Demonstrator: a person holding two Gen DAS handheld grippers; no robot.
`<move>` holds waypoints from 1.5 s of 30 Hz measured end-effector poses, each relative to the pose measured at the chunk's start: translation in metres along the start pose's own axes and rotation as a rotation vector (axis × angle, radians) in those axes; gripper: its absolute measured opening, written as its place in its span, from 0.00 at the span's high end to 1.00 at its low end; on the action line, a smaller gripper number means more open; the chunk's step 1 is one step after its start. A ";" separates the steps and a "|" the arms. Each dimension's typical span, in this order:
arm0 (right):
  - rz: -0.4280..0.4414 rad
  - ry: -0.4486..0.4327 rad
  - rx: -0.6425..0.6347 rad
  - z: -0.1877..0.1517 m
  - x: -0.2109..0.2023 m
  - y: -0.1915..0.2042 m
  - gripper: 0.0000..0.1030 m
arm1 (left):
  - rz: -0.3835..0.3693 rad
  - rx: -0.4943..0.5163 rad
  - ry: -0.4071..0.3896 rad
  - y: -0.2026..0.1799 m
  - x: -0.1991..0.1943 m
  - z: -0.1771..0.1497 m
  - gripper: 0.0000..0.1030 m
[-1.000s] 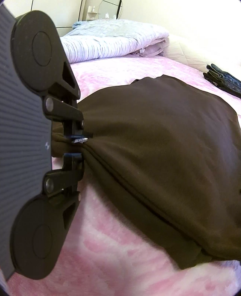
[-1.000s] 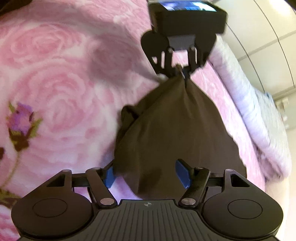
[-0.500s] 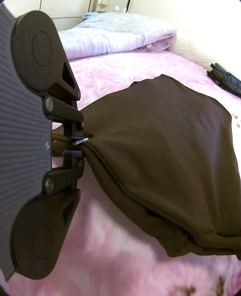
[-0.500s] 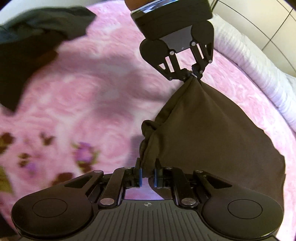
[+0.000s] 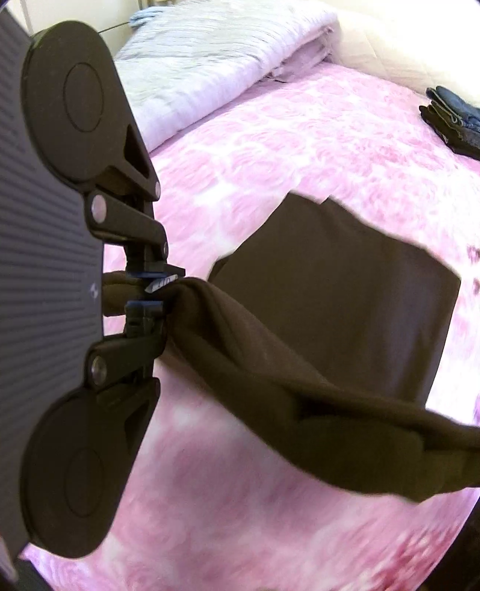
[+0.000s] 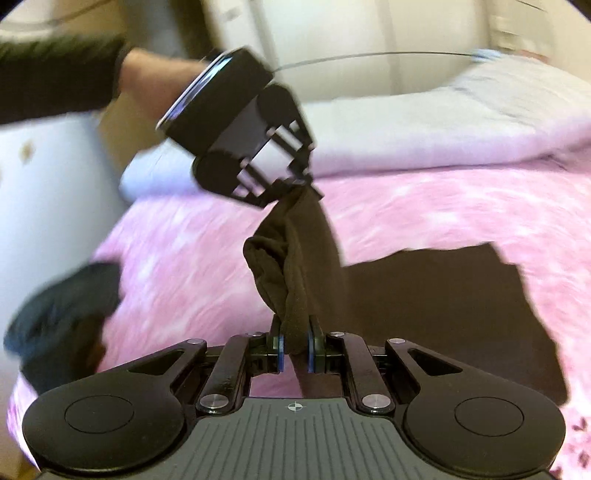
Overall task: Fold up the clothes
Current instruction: 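Lift the shirt end with the left tool and fold it over onto the shirt, then lower the folded end onto the shirt and open the left tool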
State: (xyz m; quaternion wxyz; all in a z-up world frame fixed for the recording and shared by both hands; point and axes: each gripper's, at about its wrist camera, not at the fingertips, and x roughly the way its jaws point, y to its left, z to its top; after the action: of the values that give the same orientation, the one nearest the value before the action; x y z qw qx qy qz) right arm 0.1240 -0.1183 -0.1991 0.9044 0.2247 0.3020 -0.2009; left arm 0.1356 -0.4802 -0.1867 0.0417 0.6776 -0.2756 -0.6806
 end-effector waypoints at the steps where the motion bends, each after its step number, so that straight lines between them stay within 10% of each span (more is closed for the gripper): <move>1: -0.006 -0.015 0.050 0.003 -0.007 -0.024 0.90 | -0.021 0.004 0.007 0.020 0.008 0.015 0.92; 8: -0.027 -0.040 0.417 -0.011 -0.020 -0.194 0.90 | -0.190 0.062 0.015 0.131 0.113 0.126 0.92; 16: -0.062 0.004 0.682 -0.068 -0.002 -0.310 0.90 | -0.282 -0.068 -0.005 0.169 0.208 0.180 0.76; 29: -0.087 0.022 0.829 -0.088 -0.010 -0.323 0.87 | -0.418 -1.036 -0.194 0.226 0.202 0.056 0.61; 45: -0.134 0.036 0.847 -0.084 -0.019 -0.327 0.90 | -0.359 -0.905 -0.193 0.215 0.251 0.107 0.84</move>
State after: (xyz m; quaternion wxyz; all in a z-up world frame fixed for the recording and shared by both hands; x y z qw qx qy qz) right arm -0.0917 -0.3372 -0.3404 0.7118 0.5596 0.2225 -0.3615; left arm -0.0529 -0.7352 -0.3271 0.1880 0.5623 0.1662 -0.7879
